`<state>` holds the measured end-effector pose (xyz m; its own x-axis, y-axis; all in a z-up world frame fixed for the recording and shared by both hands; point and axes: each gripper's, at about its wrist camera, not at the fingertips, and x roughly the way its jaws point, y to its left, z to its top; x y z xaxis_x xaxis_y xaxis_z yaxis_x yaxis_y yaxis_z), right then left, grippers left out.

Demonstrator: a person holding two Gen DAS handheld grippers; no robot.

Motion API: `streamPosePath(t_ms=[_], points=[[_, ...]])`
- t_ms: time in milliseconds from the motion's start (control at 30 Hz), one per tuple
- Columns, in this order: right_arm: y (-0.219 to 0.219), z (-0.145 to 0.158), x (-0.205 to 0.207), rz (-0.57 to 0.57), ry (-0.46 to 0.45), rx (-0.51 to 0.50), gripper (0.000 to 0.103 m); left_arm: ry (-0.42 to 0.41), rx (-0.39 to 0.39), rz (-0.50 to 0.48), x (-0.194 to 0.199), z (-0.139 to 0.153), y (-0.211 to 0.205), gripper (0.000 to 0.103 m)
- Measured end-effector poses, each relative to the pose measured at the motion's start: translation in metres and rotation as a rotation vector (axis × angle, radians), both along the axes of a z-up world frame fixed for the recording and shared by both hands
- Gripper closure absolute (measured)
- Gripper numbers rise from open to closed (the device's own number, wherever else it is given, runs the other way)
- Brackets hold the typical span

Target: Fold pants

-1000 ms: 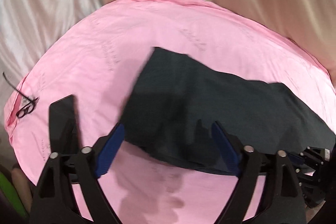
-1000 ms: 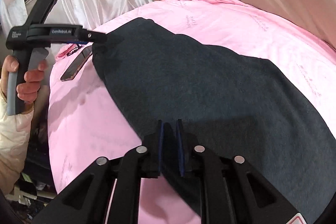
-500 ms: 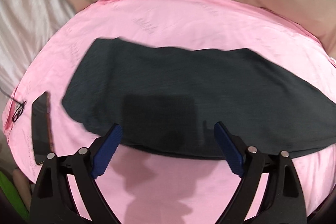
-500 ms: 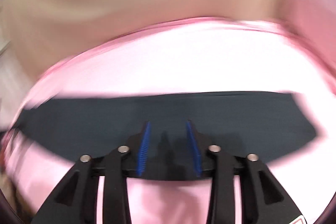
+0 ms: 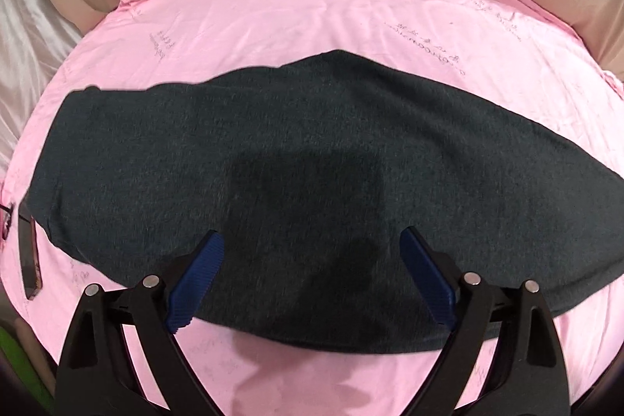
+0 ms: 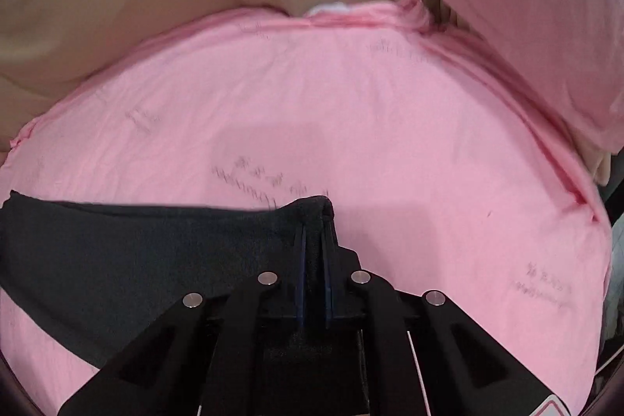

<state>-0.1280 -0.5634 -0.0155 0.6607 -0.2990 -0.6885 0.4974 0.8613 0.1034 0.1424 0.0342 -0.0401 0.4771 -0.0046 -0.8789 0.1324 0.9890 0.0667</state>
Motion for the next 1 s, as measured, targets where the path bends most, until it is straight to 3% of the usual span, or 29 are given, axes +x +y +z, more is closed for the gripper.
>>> streamPosePath(t_ms=[67, 200, 233, 333, 367, 567, 667, 800, 867, 933, 967, 1000], points=[[-0.006, 0.014, -0.004, 0.005, -0.068, 0.009, 0.097, -0.008, 0.017, 0.005, 0.006, -0.001, -0.002, 0.014], [-0.024, -0.042, 0.018, -0.045, 0.159, 0.002, 0.098, -0.003, 0.046, 0.014, 0.015, -0.010, -0.005, 0.014], [-0.025, -0.039, 0.009, -0.054, 0.094, 0.010, 0.098, 0.009, 0.055, 0.019, 0.017, -0.015, -0.006, 0.014], [-0.025, -0.025, -0.023, -0.119, -0.003, 0.105, 0.085, 0.012, 0.059, 0.019, 0.015, -0.019, -0.007, 0.014], [-0.021, -0.021, -0.035, -0.135, -0.024, 0.119, 0.075, 0.010, 0.054, 0.018, 0.014, -0.018, -0.006, 0.014], [0.012, -0.032, -0.087, -0.135, -0.096, 0.316, 0.058, 0.006, 0.010, 0.001, 0.005, -0.013, -0.007, 0.014], [0.022, -0.043, -0.086, -0.108, -0.097, 0.379, 0.053, -0.003, -0.013, -0.026, -0.004, -0.010, -0.018, 0.014], [0.025, -0.047, -0.068, -0.132, -0.126, 0.388, 0.042, -0.009, -0.026, -0.071, -0.015, -0.007, -0.031, 0.014], [0.028, -0.049, -0.055, -0.114, -0.136, 0.395, 0.042, -0.006, -0.027, -0.079, -0.021, -0.008, -0.038, 0.013], [0.025, -0.053, -0.038, -0.115, -0.129, 0.379, 0.061, 0.001, -0.029, -0.078, -0.021, -0.010, -0.038, 0.013], [0.024, -0.056, -0.036, -0.112, -0.130, 0.397, 0.092, 0.005, -0.033, -0.075, -0.021, -0.012, -0.037, 0.013], [0.024, -0.056, -0.038, -0.129, -0.158, 0.420, 0.091, 0.008, -0.034, -0.073, -0.024, -0.013, -0.036, 0.013]])
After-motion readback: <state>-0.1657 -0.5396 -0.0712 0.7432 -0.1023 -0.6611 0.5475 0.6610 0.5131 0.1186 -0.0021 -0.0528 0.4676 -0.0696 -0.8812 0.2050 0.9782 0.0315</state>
